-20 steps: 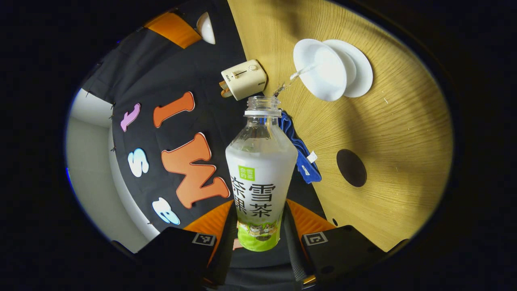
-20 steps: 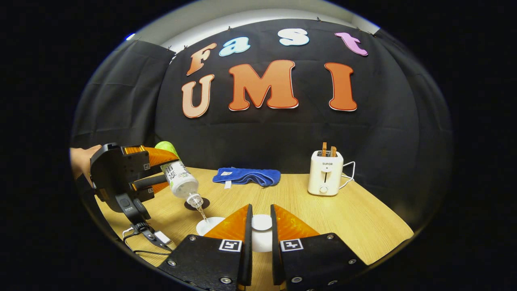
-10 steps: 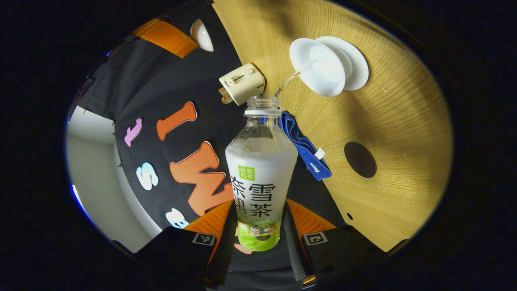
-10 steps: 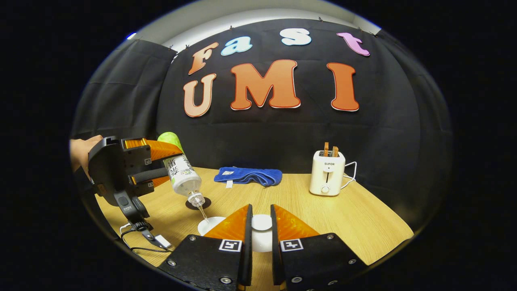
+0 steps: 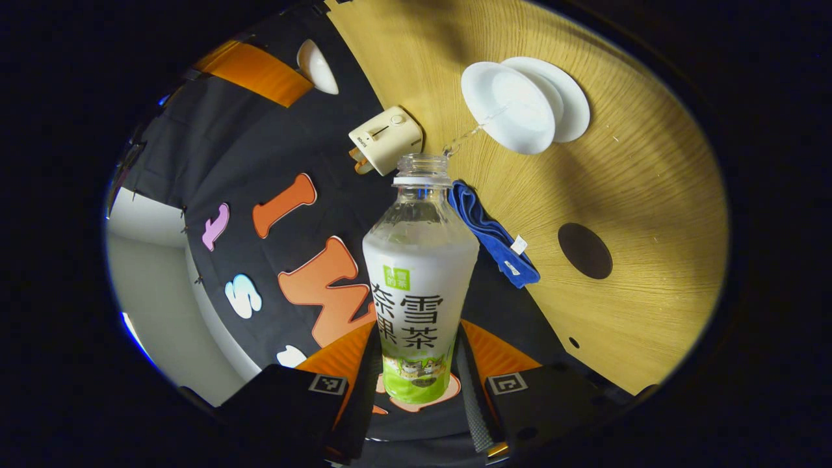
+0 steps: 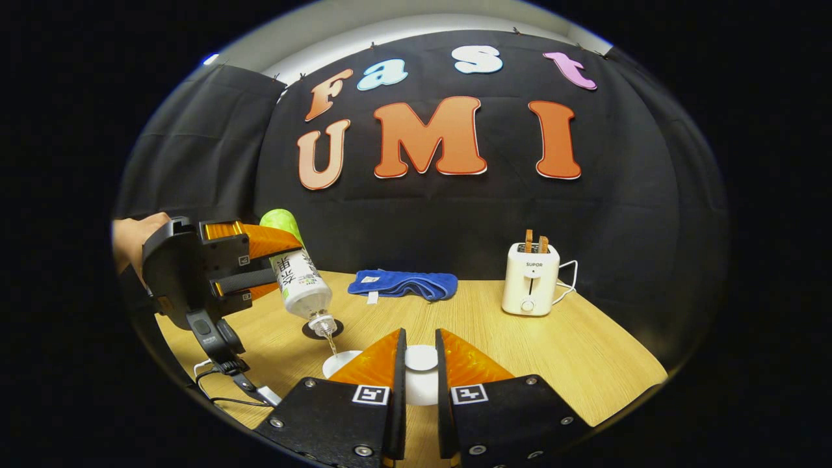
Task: Open the teacup lid with one hand, grasp the water bottle and pour water into the teacup with the other hand; after pouring, place the water bottle on the coaster and then close the teacup lid.
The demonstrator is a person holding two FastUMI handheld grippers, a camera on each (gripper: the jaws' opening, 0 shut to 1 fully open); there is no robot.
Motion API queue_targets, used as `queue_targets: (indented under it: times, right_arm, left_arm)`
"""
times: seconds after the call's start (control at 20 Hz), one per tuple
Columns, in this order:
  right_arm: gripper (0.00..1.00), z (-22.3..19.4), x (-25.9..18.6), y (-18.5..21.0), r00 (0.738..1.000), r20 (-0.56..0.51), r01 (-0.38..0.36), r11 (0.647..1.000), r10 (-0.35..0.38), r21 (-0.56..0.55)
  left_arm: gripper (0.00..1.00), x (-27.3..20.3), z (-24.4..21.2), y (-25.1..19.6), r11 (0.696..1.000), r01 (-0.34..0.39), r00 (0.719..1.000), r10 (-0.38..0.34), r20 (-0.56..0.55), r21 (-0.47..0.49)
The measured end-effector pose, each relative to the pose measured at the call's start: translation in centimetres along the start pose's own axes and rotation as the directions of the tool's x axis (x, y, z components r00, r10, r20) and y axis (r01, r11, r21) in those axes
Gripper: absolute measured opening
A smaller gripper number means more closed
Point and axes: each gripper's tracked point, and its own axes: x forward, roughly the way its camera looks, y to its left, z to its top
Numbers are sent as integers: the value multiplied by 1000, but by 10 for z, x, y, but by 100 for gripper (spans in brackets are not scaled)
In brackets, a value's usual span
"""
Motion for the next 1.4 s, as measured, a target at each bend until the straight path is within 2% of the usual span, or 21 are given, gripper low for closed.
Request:
queue_targets:
  times: [0.15, 0.25, 0.35, 0.95, 1.15, 1.25, 1.4]
  right_arm:
    - [20, 1, 0, -1, 1000, 3, 0, 1000, 0, 11]
    - [20, 2, -1, -2, 1000, 4, 1, 1000, -1, 16]
    - [20, 1, -1, -3, 1000, 4, 2, 1000, -2, 15]
    - [20, -2, -1, -7, 1000, 1, 6, 1000, -7, 21]
    - [20, -2, 0, -6, 1000, 0, 4, 1000, -4, 25]
    - [20, -6, -1, -5, 1000, -8, -1, 1000, 1, 21]
    - [20, -7, 0, -4, 1000, -14, -1, 1000, 1, 15]
  left_arm:
    - [63, -1, 3, 2, 1000, -9, 1000, 9, 14, 6]
    - [65, 1, 8, 4, 1000, -12, 1000, 12, 18, 9]
    - [63, 4, 11, 4, 1000, -12, 1000, 11, 21, 9]
    - [63, 8, 28, -19, 998, 26, 999, -24, 47, -50]
    - [64, 7, 27, -28, 992, 54, 998, -48, 50, -113]
    - [61, 8, 27, -41, 978, 92, 995, -85, 46, -187]
    - [61, 7, 28, -47, 954, 95, 995, -84, 51, -286]
